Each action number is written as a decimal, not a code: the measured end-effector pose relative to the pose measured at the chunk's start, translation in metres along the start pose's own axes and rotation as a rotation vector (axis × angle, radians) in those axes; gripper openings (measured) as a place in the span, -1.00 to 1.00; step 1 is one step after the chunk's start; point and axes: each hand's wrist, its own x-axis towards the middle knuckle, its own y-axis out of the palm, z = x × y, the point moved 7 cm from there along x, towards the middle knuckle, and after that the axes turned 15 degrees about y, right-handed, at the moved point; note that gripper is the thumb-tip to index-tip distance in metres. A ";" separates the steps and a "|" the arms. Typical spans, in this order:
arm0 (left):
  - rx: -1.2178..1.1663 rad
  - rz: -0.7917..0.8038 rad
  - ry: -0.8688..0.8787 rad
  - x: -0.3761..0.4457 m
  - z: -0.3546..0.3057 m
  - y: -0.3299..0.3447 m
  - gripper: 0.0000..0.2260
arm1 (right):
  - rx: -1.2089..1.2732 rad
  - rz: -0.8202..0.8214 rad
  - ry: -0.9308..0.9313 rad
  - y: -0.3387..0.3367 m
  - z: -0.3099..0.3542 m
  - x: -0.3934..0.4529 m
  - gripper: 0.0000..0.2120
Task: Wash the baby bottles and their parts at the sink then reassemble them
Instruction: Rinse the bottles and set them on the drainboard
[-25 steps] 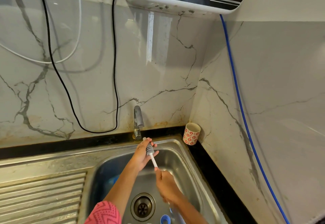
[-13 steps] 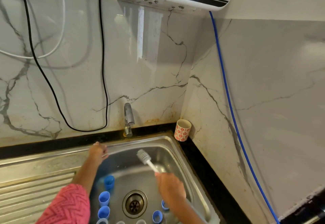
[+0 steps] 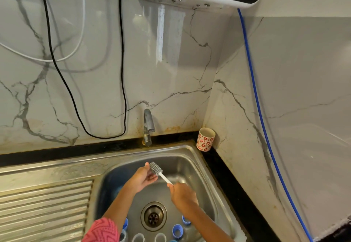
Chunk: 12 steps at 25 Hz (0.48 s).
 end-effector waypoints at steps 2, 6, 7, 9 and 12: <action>0.187 0.043 0.005 -0.001 0.002 -0.002 -0.68 | 0.017 -0.004 0.003 0.001 -0.004 0.002 -0.54; 0.077 -0.068 0.043 -0.004 0.002 -0.004 -0.71 | 0.003 0.012 -0.010 0.011 0.000 0.000 -0.51; 0.021 -0.121 0.079 -0.004 -0.004 -0.005 -0.71 | -0.012 0.018 -0.007 0.011 -0.004 0.001 -0.51; -0.010 -0.174 0.129 -0.003 -0.016 -0.011 -0.70 | -0.030 0.022 0.016 0.006 -0.014 0.006 -0.52; 0.062 -0.142 0.106 0.001 -0.017 -0.011 -0.68 | 0.030 -0.012 0.002 -0.001 -0.013 0.010 -0.52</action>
